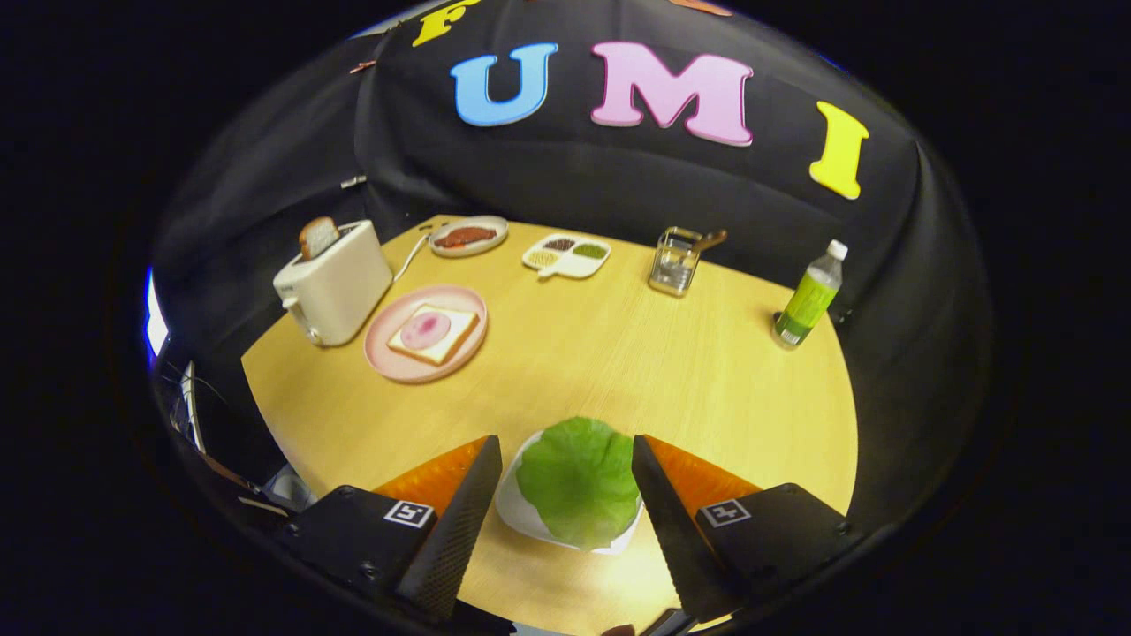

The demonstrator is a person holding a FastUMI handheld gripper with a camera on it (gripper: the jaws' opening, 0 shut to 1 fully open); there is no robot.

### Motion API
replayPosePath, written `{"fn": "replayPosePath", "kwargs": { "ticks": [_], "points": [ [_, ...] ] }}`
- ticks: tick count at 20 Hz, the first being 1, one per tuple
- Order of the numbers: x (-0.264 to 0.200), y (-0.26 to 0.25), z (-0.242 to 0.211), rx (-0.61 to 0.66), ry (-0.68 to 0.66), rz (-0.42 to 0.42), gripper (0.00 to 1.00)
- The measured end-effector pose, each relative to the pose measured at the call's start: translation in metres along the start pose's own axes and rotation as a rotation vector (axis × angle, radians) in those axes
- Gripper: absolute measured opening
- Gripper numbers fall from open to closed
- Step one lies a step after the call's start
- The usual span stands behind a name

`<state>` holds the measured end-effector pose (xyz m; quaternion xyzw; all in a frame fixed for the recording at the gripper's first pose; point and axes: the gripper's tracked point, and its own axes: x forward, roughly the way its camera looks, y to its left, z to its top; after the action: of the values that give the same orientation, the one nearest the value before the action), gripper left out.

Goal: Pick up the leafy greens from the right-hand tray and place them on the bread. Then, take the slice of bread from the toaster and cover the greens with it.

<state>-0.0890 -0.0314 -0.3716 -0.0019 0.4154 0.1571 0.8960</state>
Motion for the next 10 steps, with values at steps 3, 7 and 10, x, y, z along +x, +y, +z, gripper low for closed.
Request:
{"fn": "replayPosePath", "kwargs": {
  "ticks": [3, 7, 10],
  "points": [
    [0.026, -0.004, -0.03, 0.004, 0.083, 0.008, 0.92],
    [0.053, -0.01, -0.061, 0.014, 0.171, 0.009, 0.89],
    [0.072, -0.014, -0.074, 0.026, 0.217, 0.012, 0.83]
  ]
}}
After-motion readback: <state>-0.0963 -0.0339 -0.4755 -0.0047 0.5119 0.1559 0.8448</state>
